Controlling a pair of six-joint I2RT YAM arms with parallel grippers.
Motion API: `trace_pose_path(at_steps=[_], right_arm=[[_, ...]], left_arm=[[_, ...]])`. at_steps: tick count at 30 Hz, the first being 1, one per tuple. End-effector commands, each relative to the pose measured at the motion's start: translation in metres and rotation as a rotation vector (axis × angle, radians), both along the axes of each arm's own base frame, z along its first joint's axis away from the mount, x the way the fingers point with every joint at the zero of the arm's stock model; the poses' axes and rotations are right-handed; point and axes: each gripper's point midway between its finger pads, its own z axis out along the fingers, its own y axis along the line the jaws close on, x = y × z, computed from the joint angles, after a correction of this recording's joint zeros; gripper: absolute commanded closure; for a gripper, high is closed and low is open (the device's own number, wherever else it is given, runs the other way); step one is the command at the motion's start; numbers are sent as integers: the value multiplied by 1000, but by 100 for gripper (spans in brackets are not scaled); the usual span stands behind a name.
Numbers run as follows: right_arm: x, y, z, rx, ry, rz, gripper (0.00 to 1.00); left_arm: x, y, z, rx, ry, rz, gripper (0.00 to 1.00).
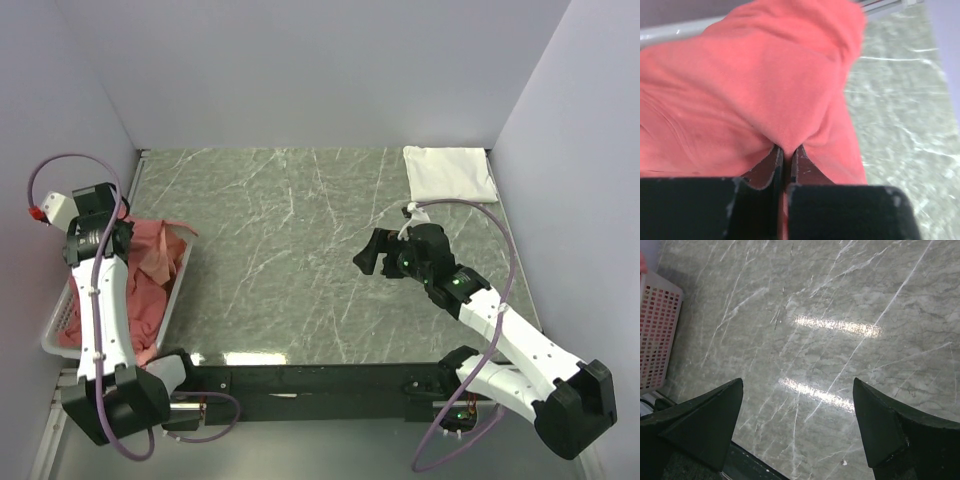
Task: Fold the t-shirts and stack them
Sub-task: Grab the tshirt from the pile
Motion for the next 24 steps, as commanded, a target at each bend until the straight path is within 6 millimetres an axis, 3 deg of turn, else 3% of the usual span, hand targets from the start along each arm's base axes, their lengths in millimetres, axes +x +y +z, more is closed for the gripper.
trace_pose_path(at_steps=[1,3,7,9,10,13,17,21,24], right_arm=[[6,8,15,30,-40,23,4],[6,9,15,30,-36,27,4],[5,10,12,37,-28,27,4],[4,10,10,41,-23,27,4],[4,11,11,44,-27,30,4],[2,13,9,44,-21,50,3],[-1,14,9,35,-11,67,4],[-6,18,9,52,2,100,3],[-9,18,3,44,21,111,3]], left_arm=[[12,-6,45,46,-132,-79,94],[14,-7,41,41,-132,-87,90],[12,-7,9,-7,-56,-66,81],[12,-6,-2,-25,-41,-46,63],[11,-6,-5,-30,-34,-38,46],[1,-1,-9,-23,-9,19,10],[-31,16,-12,15,35,181,5],[-60,24,-30,35,66,258,1],[-67,28,-43,18,58,250,6]])
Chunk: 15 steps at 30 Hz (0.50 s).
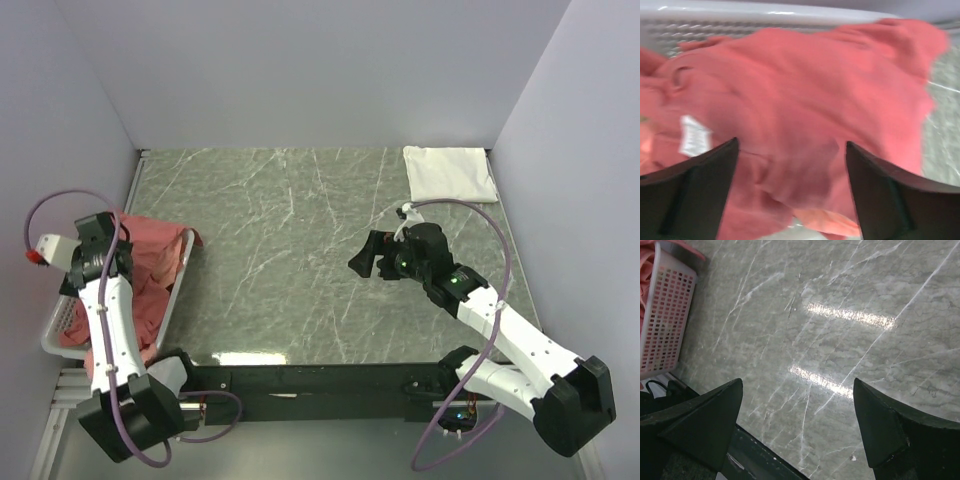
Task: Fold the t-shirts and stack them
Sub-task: Grab the tshirt from the pile
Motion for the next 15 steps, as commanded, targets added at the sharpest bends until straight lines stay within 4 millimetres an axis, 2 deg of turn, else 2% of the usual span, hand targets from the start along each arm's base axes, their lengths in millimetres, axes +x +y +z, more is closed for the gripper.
trace_pose_path(at_steps=[1,5,9,12,13,15], right_arm=[[-2,6,3,3,-7,43,3],[-5,5,2,6,-5,45,3],[-7,4,8,30,-23,39,3],[-9,5,9,44,-27,42,3],[-9,5,10,48,-28,44,3],[-10,5,11,51,-30,44,3]], left_arm=[[-10,5,-11,-10,-14,16,13],[-2,4,-24,-47,-9,-37,29],[14,4,-26,-66,-44,-80,42],[26,7,-20,-61,-69,-104,58],[27,8,-18,-59,-70,-107,70],[30,10,-10,-51,-75,-111,87]])
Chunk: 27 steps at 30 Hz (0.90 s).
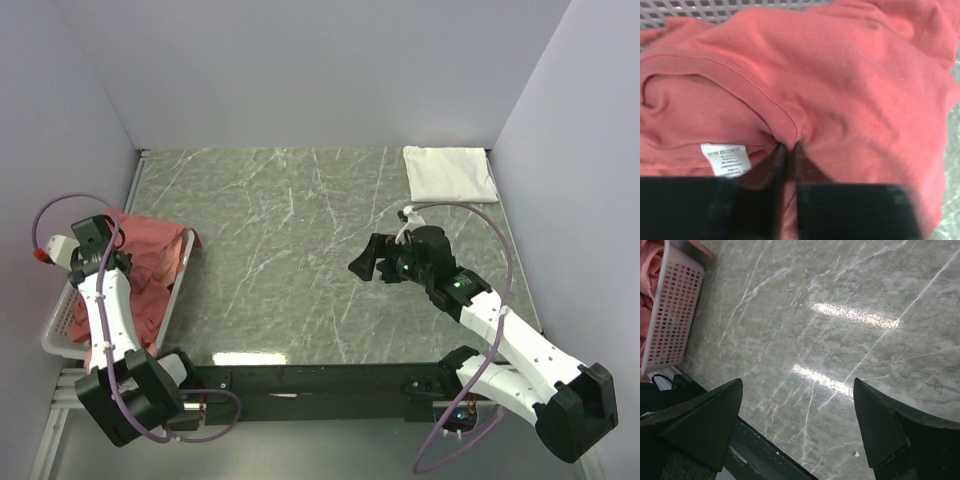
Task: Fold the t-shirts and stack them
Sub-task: Grab the tshirt from the pile
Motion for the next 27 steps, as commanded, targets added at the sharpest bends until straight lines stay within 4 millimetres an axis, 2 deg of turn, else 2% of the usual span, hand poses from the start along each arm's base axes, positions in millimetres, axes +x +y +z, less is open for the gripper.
trace_pose_path(at_steps=[1,5,6,12,14,15,17,18,20,21,22,23,26,27], right_arm=[[-2,3,8,26,-26,15,3],[-2,2,10,20,-32,14,3],[-1,2,10,18,-32,15,3],[1,4,14,19,-40,24,3],[1,5,13,19,-36,25,3],[2,5,14,20,-37,26,3],[3,6,17,22,-42,27,3],[3,6,19,24,-44,26,3],[4,8,24,31,-52,30,3],[5,8,25,32,-52,31,3],[5,8,27,33,-57,32,3],[6,9,31,34,-62,31,3],[8,8,35,32,-73,30,3],[8,8,35,30,-73,29,3]], left_arm=[[24,6,33,40,-99,-54,99],[22,3,66,73,-148,-70,99],[23,4,82,90,-174,-73,99],[14,2,142,168,-260,-76,100],[15,0,155,178,-289,-88,99],[16,-1,170,191,-320,-94,100],[23,-6,186,198,-366,-134,100],[26,-7,205,222,-406,-148,100],[32,-7,224,234,-437,-172,100],[33,-9,252,263,-487,-185,100],[37,-8,257,259,-485,-193,100],[39,-14,283,279,-536,-221,100],[47,-18,305,281,-568,-271,100],[49,-27,325,293,-614,-312,100]])
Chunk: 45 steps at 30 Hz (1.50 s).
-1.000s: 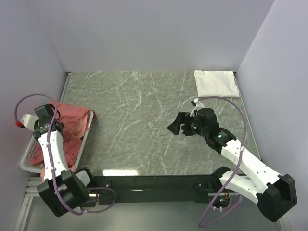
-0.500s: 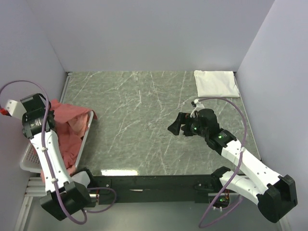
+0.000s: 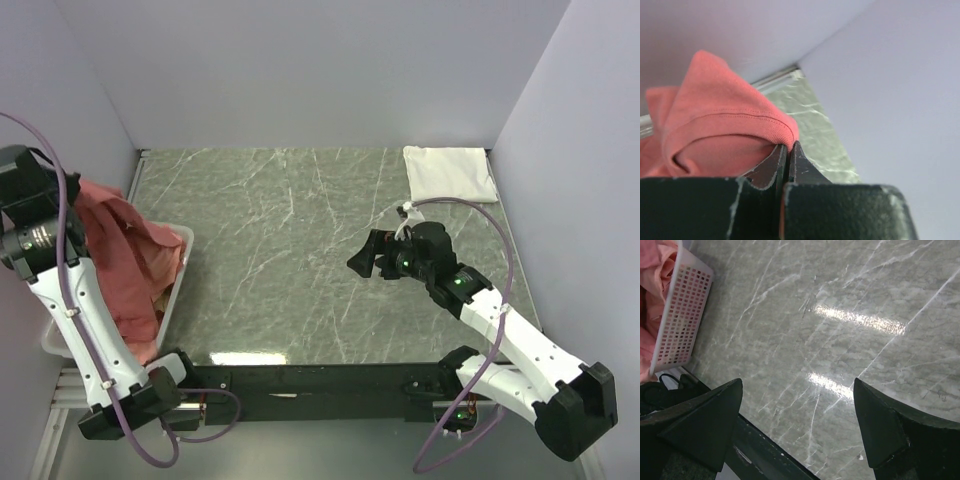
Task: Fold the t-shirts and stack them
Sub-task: Grab the tshirt from the pile, then move the tshirt to the center of the board
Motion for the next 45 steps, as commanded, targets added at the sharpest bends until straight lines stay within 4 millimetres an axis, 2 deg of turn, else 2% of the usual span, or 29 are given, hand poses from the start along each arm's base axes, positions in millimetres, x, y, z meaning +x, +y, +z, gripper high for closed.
trace_pose_path(at_steps=[1,2,5,8,10,13,16,17,19,20,23,26,27,30,31,32,33,34,35,36,37,38,39,40,41,42,44,45], right_arm=[[7,5,27,23,-68,15,3],[7,6,28,25,-68,16,3],[7,9,29,39,-64,24,3],[7,10,29,51,-61,26,3],[7,10,29,57,-63,22,2],[8,10,30,63,-65,15,3],[7,11,30,71,-66,10,3],[7,10,28,72,-66,7,2],[7,11,29,81,-69,6,2],[6,11,29,85,-68,7,2],[7,12,31,92,-76,8,2],[9,11,36,87,-90,7,2],[9,11,37,84,-89,7,2],[13,10,44,74,-108,-3,2],[15,10,49,73,-118,-7,2],[16,9,50,70,-123,-10,2],[17,9,53,71,-128,-14,2],[18,8,55,71,-135,-19,2],[19,8,59,75,-143,-27,2],[21,7,62,79,-150,-38,2],[22,6,65,81,-156,-45,2],[23,4,68,86,-166,-58,2],[23,3,69,87,-169,-65,2],[23,2,73,89,-176,-71,2],[24,0,73,86,-176,-82,2],[24,-3,73,77,-175,-98,2],[24,-9,77,69,-190,-127,2],[26,-14,78,59,-202,-149,2]], left_arm=[[7,-20,58,66,-122,-127,100],[5,-25,75,87,-159,-145,100],[3,-31,92,109,-189,-174,100],[0,-35,86,104,-170,-188,100],[-2,-38,89,114,-185,-196,100],[7,-46,99,117,-216,-260,100],[16,-69,129,150,-311,-404,100],[17,-87,141,165,-355,-497,100],[15,-104,159,177,-427,-580,100],[12,-113,176,212,-482,-626,100],[8,-139,203,230,-577,-768,100],[5,-157,216,209,-642,-870,100],[0,-163,229,209,-697,-898,100],[-5,-181,246,208,-777,-996,99],[0,-190,249,163,-799,-1033,99],[-3,-200,259,168,-826,-1057,99],[0,-223,256,143,-818,-1125,99],[21,-224,255,115,-813,-1093,99],[19,-237,262,124,-827,-1116,99],[23,-261,258,104,-818,-1178,99],[42,-272,247,65,-783,-1194,99],[51,-278,244,48,-780,-1185,99],[52,-300,240,36,-774,-1232,99],[67,-311,228,17,-738,-1243,99],[73,-317,228,15,-735,-1228,99],[82,-340,216,2,-703,-1270,99],[89,-358,205,-18,-669,-1293,99],[87,-375,197,-23,-649,-1327,99]])
